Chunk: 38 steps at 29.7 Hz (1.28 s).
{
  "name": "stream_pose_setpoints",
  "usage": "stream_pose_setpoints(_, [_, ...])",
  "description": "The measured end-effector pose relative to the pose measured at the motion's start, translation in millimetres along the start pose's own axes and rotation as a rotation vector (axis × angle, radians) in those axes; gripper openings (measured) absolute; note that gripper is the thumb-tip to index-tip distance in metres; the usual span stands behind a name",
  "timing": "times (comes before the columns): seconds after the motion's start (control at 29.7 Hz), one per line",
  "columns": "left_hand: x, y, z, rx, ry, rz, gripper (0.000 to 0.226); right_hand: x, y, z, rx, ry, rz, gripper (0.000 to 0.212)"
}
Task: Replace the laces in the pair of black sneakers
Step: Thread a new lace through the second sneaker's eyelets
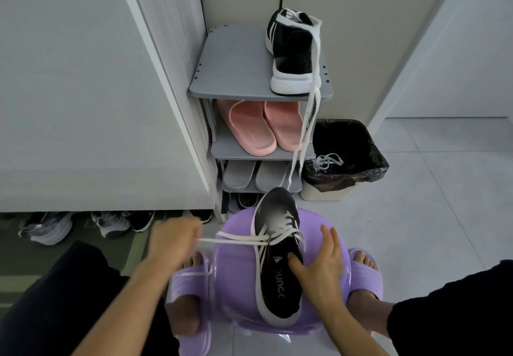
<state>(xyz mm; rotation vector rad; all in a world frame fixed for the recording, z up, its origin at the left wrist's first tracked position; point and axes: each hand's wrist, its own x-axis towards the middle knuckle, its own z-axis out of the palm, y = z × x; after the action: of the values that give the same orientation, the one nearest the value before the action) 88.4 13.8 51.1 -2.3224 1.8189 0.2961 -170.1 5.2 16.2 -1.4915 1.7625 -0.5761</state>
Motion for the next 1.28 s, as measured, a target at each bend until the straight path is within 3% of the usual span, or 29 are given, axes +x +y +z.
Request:
stream_pose_setpoints(0.1, [-4.9,-35.0,-0.3,0.251,-0.378,-0.136,0.022,-0.1,3.0,1.3,0.063,-0.031,0.051,0.091])
stream_pose_setpoints(0.17, [-11.0,-20.8,10.0,0.220,-0.512,-0.033,0.025,0.6,2.3,2.9,0.156,-0.071,0.090,0.091])
stream_pose_setpoints(0.2, [-12.9,-8.7,14.8,0.131,-0.499,0.046,0.026,0.4,1.6,4.1,0.204,-0.092,0.105,0.089])
stream_pose_setpoints(0.3, [-17.0,38.0,21.8,-0.590,-0.270,0.238,0.028,-0.5,-0.2,6.1,0.293,-0.139,0.098,0.073])
stream_pose_setpoints(0.37, [-17.7,70.4,19.0,-0.885,-0.197,0.289,0.022,-1.0,-1.9,5.5,0.309,-0.151,0.024,0.055])
stream_pose_setpoints(0.47, [-15.4,100.4,18.7,-1.069,-0.221,0.154,0.013,-0.1,-8.5,2.7,0.336,-0.159,-0.058,0.054])
stream_pose_setpoints(0.64, [-18.3,93.7,17.6,-1.374,-0.409,-0.100,0.017,1.0,-5.2,5.4,0.400,-0.156,-0.046,0.055])
stream_pose_setpoints(0.88, [-17.4,26.9,22.9,-1.120,-0.535,-0.173,0.020,-5.2,-9.4,12.1,0.383,-0.149,-0.063,0.049])
stream_pose_setpoints(1.05, [-18.2,45.6,25.1,-1.082,-0.562,-0.063,0.010,-3.7,-3.4,13.8,0.399,-0.130,-0.048,0.043])
stream_pose_setpoints(1.11, [-18.2,68.4,28.0,-1.320,-0.520,-0.185,0.010,-2.9,-2.1,12.2,0.426,-0.152,-0.027,0.049])
stream_pose_setpoints(1.21, [-12.9,92.4,28.2,-1.814,-0.503,-0.563,0.015,-2.5,-3.7,11.1,0.457,-0.155,-0.056,0.043])
stream_pose_setpoints(1.28, [-11.2,97.5,26.1,-2.010,-0.431,-0.685,0.016,-5.0,-4.6,10.2,0.453,-0.170,-0.070,0.041])
